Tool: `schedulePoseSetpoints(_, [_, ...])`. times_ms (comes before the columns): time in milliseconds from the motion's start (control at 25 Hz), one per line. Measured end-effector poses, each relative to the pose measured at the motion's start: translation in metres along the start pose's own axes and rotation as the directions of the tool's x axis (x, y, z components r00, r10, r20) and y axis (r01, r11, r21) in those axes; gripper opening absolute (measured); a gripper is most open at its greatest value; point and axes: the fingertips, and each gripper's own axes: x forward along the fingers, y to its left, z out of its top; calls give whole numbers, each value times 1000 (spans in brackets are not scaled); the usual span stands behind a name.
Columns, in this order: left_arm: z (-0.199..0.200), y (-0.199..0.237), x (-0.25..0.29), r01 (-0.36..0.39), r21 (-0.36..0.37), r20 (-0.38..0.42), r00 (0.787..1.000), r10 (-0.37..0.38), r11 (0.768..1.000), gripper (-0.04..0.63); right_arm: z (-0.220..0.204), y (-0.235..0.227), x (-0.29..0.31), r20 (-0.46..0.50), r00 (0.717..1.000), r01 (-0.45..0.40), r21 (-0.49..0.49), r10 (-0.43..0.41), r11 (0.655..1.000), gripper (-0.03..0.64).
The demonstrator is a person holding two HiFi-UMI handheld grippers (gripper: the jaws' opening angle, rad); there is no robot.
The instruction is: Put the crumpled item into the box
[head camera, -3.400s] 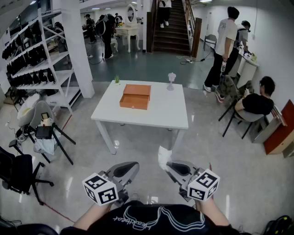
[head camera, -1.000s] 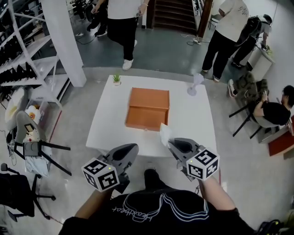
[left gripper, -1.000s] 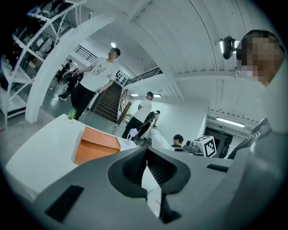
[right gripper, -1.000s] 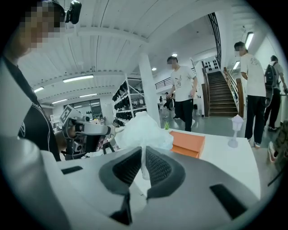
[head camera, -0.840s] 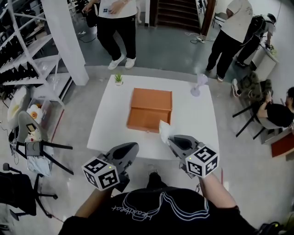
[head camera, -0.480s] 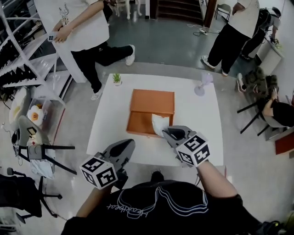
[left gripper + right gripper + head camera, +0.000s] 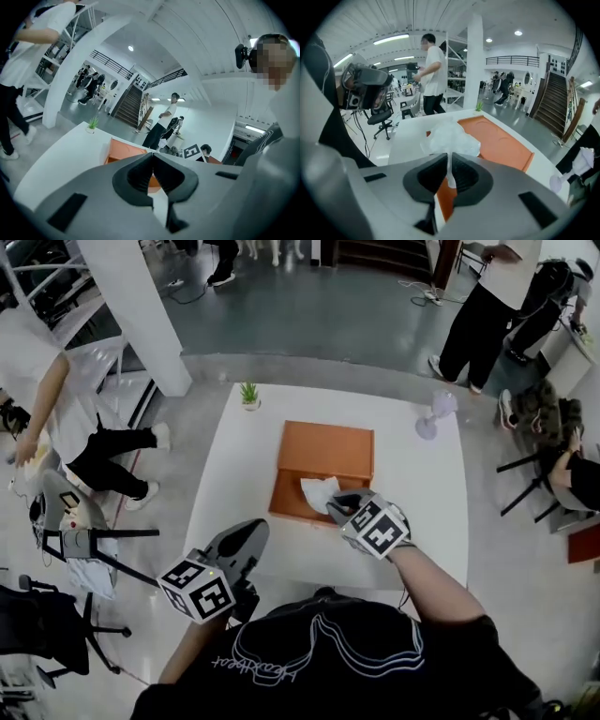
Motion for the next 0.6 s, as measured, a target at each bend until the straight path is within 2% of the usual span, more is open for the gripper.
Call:
schedulePoseSetpoints(280, [-4,17,0,-40,-28,13,999,40,999,5,-25,-4,43,-174,985,-31,-77,17,997,35])
schedulePoseSetpoints(440, [-5,22,-2,-54,-39,18,998,55,998,5,-33,-7,58,-263,965,-27,-154,-14,988,37])
schedulePoseSetpoints(600, [-5,28,-6,-75,-53,25,997,77,996,5,-44,-6,71,-343,939,-58,-209,-18,976,38])
